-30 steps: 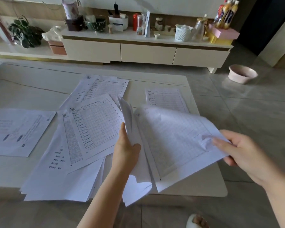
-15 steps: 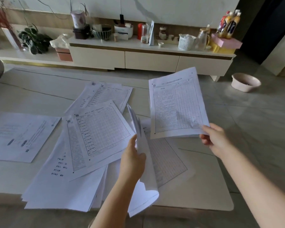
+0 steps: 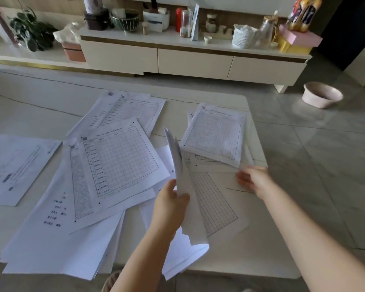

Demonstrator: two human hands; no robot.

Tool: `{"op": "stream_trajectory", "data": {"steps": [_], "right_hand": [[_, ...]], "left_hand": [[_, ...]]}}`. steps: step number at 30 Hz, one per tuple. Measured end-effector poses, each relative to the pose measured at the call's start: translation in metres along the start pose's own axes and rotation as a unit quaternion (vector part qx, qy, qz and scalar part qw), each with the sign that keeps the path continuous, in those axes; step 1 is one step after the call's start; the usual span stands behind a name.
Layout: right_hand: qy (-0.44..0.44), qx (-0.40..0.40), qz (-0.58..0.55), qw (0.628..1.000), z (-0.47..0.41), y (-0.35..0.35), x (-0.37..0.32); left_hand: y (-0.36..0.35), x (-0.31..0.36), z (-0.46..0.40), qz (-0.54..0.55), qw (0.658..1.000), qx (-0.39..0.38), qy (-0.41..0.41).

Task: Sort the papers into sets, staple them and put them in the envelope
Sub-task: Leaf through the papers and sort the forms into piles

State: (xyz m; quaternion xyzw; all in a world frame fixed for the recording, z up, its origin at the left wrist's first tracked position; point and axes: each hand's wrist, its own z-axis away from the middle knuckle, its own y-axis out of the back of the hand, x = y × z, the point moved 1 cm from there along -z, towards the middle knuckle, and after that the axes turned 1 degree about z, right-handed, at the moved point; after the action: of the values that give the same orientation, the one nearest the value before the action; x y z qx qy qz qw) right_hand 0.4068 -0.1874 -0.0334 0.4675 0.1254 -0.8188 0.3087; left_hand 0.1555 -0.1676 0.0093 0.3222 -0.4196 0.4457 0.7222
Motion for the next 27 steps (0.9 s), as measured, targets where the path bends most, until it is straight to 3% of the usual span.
{"op": "stream_trajectory", "data": {"steps": [2, 5, 10, 15, 19, 22, 27], "right_hand": [[0.020, -0.001, 0.102, 0.995, 0.014, 0.010, 0.011], [0.049, -0.016, 0.295, 0.954, 0.041, 0.032, 0.034], [0.077, -0.042, 0.461, 0.883, 0.093, 0.043, 0.061], [0.084, -0.061, 0.416, 0.903, 0.106, 0.027, 0.070], [0.089, -0.099, 0.329, 0.935, 0.105, 0.023, 0.057], [0.078, -0.135, 0.238, 0.959, 0.112, 0.020, 0.052], [0.113, -0.222, 0.269, 0.931, 0.138, 0.010, 0.050]], "left_hand": [[-0.003, -0.001, 0.001, -0.005, 1.000, 0.001, -0.001], [-0.006, -0.002, 0.006, -0.030, 1.000, 0.001, 0.006], [-0.010, -0.003, 0.016, -0.105, 0.994, -0.003, -0.028], [-0.011, -0.005, 0.016, -0.126, 0.992, -0.011, -0.028], [-0.009, -0.003, 0.013, -0.164, 0.984, -0.003, -0.062], [-0.008, -0.004, 0.008, -0.166, 0.986, 0.005, -0.036], [-0.010, -0.004, 0.011, -0.188, 0.981, 0.021, -0.044]]}}
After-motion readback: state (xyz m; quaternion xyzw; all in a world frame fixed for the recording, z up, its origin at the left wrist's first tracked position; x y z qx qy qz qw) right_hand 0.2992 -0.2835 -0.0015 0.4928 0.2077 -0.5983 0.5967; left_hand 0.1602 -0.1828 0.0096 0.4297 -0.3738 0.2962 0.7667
